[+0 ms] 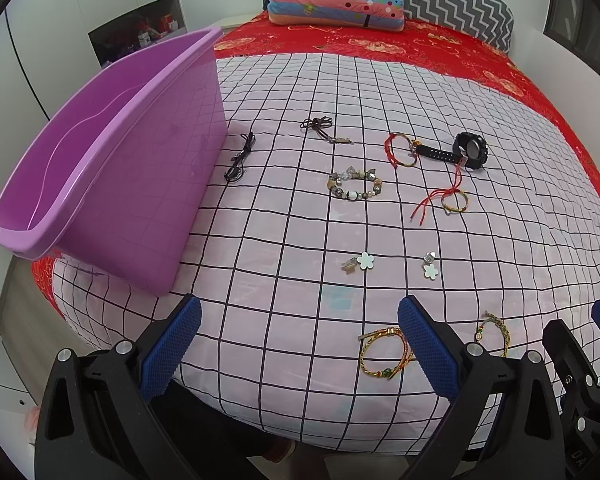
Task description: Organize jewelry
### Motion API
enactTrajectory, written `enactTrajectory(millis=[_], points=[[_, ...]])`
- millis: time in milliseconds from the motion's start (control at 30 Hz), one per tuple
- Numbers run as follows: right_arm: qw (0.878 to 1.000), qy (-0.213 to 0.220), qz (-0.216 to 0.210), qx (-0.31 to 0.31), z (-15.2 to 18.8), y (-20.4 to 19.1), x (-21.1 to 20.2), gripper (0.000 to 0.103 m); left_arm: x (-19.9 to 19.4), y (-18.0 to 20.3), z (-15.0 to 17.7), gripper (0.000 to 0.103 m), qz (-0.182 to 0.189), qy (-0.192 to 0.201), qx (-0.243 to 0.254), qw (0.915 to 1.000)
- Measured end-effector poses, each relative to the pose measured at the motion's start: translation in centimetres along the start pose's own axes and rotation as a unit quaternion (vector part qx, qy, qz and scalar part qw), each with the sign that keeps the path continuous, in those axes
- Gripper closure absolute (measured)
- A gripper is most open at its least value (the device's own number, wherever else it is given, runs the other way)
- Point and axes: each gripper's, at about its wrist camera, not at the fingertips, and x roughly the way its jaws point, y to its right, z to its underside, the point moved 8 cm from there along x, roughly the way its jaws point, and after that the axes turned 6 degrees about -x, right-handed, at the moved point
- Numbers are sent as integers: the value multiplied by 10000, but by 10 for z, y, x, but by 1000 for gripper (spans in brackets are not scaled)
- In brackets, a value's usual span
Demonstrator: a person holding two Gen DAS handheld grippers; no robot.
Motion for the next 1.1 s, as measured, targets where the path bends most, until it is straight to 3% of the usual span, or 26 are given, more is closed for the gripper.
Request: enactTrajectory(millis=[1100], points=[[10000, -8, 7, -9, -1, 3, 2, 12, 2, 4, 1, 6, 23, -31, 69, 10000]])
